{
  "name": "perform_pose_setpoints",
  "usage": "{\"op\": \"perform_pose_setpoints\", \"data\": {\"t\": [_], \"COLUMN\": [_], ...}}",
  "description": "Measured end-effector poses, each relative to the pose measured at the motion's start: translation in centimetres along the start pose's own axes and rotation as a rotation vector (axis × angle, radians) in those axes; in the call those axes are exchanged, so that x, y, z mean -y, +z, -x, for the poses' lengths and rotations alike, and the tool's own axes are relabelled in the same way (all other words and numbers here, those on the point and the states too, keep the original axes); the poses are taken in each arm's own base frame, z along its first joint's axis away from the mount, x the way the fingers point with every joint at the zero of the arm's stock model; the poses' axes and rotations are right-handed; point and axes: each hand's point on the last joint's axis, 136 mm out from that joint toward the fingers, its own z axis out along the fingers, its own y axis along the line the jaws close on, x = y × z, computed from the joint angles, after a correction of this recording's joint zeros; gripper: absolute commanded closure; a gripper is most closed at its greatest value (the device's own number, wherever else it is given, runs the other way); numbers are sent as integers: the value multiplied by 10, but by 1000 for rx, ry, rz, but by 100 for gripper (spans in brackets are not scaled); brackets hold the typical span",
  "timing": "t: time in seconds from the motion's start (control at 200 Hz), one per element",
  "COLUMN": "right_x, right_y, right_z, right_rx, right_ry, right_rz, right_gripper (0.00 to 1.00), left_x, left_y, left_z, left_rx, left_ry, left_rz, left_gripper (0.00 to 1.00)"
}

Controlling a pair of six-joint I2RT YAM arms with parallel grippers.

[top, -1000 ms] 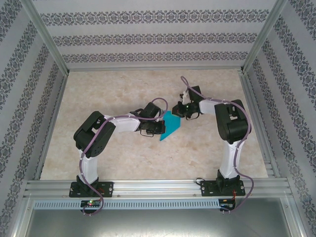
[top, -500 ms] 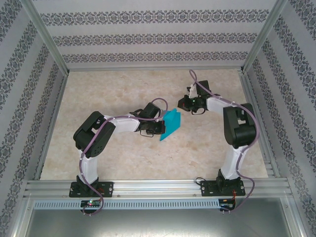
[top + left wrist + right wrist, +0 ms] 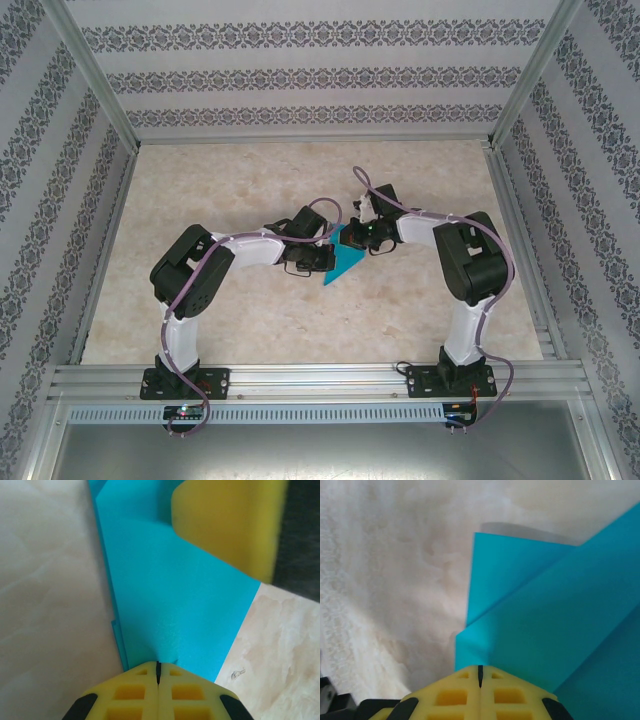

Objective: Fold a paper plane with a square sheet of paper (pick it up from the middle)
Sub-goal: Fourth fold the wing at the center of the table.

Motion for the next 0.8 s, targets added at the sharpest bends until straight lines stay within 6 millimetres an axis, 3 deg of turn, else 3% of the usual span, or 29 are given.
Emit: {"op": "perform_pose_setpoints", "data": {"t": [0.34,0.649,0.799], "right_x": [21,56,59], "right_y": [-1,-26,-38], "right_z": [23,84,95], "right_rx": [-5,134,177], "right_ry": [80,144,150], "right_rz": [26,-32,-39], "right_gripper": [100,100,100], "left_x": [-2,-2,-1], "left_y": [1,1,0], "left_z": [-3,-4,-3], "left_rx": [-2,7,11], "left_ry": [2,7,8], "left_rz": [-2,-14,-16], "left_gripper": [100,100,100]}}
